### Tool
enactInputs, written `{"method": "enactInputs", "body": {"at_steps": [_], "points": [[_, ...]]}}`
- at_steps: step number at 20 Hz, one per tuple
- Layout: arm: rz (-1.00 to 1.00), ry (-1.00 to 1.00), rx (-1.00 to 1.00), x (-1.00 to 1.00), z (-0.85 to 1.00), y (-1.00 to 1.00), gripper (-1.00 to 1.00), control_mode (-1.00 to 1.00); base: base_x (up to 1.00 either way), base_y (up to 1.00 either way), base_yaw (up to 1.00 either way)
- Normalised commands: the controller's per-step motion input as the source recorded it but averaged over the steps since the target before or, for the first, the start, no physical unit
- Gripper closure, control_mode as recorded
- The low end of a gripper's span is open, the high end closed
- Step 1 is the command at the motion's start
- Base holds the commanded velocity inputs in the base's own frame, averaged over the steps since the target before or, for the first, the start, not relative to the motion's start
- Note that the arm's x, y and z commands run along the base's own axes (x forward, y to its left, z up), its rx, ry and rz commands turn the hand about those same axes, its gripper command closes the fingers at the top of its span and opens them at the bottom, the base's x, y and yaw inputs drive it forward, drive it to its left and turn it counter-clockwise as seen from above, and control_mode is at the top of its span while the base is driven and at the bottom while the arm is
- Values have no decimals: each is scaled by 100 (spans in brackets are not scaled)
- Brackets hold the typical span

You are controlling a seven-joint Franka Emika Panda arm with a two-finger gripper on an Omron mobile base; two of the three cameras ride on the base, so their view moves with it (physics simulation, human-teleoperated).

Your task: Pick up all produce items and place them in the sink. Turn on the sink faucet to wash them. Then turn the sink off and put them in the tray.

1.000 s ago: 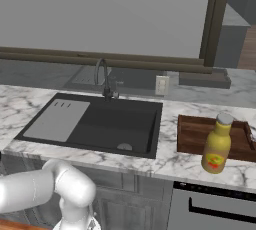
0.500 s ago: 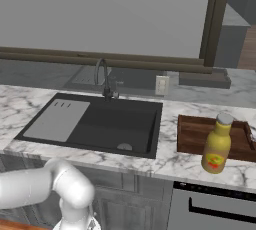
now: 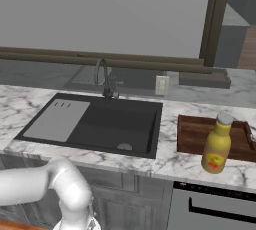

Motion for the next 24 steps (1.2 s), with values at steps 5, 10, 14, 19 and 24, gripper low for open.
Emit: {"method": "enactInputs", "body": {"at_steps": [5,10,14,19,24], "points": [[0,8,0,21,-1,12,-100,-100,0,0,0],[0,6,0,16,-11,14,-100,-100,0,0,0],[0,3,0,12,-27,23,-100,-100,0,0,0],[0,0,0,7,-35,22,-100,-100,0,0,0],[0,0,0,9,-14,6,-100,-100,0,0,0]]}}
